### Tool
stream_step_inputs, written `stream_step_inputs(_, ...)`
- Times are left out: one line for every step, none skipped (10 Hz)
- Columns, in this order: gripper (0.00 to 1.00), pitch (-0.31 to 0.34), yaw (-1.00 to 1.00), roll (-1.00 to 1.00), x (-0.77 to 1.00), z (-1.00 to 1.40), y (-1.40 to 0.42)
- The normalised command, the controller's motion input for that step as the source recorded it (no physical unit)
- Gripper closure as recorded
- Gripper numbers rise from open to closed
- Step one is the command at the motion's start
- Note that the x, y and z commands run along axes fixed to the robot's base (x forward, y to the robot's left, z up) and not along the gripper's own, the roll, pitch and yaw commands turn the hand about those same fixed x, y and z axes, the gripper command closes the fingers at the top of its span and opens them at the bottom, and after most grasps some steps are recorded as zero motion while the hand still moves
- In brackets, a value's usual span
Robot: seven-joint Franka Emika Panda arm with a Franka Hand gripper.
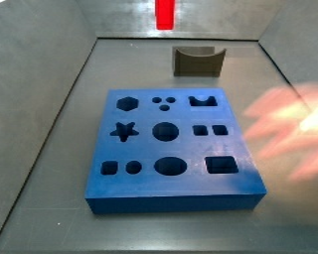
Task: Insert the square-circle object.
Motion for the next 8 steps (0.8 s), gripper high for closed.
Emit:
stream_step_inputs(1.0, -0.011, -0.67, 0.0, -0.1, -0.25, -0.44)
stream_step_inputs(1.0, 0.0, -0.99, 0.0, 0.0, -0.2, -0.2)
stream_step_inputs(1.0, 0.0, -0.99, 0.0, 0.0, -0.2, -0.2)
stream_step_inputs(1.0, -0.003, -0.99, 0.0, 0.0, -0.2, -0.21)
stream_step_inputs(1.0, -0.004, -0.99, 0.0, 0.0, -0.2, -0.21)
stream_step_inputs(1.0, -0.009, -0.99, 0.0, 0.0, -0.2, -0.21)
stream_step_inputs(1.0, -0.073, -0.95, 0.0, 0.0, -0.24, -0.26)
stream_step_inputs(1.0, -0.101, -0.93, 0.0, 0.0, -0.26, -0.27)
